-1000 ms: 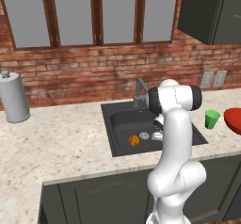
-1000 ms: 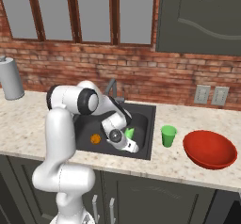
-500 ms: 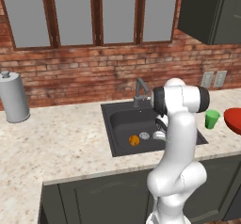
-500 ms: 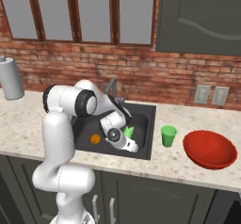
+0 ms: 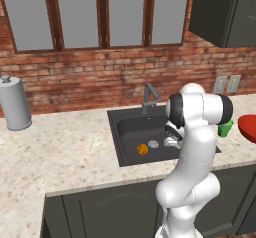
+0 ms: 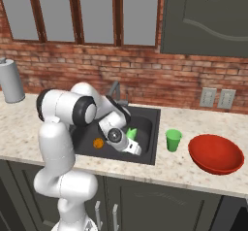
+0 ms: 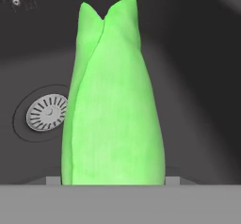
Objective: Remove the corn and orange from the sink. Then move the bowl and cup from the counter to the sink for washing.
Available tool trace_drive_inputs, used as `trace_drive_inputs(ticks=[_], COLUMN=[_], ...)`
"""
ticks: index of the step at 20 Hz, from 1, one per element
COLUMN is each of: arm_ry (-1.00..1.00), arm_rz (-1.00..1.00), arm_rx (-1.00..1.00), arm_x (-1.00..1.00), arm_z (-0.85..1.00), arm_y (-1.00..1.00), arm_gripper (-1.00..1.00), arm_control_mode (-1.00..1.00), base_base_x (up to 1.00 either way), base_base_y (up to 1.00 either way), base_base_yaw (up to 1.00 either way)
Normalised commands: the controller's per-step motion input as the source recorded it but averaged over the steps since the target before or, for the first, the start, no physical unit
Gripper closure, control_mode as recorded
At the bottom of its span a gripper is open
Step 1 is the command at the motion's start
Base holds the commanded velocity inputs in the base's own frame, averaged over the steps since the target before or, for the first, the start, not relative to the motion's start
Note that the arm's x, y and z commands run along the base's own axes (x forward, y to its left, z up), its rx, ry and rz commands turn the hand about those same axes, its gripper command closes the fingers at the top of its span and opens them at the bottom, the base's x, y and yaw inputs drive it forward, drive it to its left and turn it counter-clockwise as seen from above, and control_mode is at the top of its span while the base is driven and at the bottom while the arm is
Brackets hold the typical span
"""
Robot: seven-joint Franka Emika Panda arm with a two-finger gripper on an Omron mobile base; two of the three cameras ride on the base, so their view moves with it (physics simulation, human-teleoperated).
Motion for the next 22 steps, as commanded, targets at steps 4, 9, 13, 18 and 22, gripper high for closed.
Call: trace_drive_inputs(ticks=[4, 9, 13, 18, 22], arm_ry=[0.01, 0.0, 0.0, 0.0, 0.01], arm_rz=[0.04, 0.04, 0.05, 0.05, 0.04], arm_rx=[0.0, 0.0, 0.0, 0.0, 0.0], arm_x=[-0.21, -0.18, -0.2, -0.17, -0.18], arm_z=[0.36, 0.36, 0.39, 0.44, 0.46], arm_y=[-0.12, -0.11, -0.1, -0.09, -0.08], arm_gripper=[1.0, 1.0, 1.0, 1.0, 1.0], arm_control_mode=[-1.0, -1.0, -1.0, -1.0, -1.0], base_base_x=[0.0, 0.0, 0.0, 0.0, 0.0], base_base_y=[0.0, 0.0, 0.0, 0.0, 0.0], base_base_yaw=[0.0, 0.0, 0.0, 0.0, 0.0])
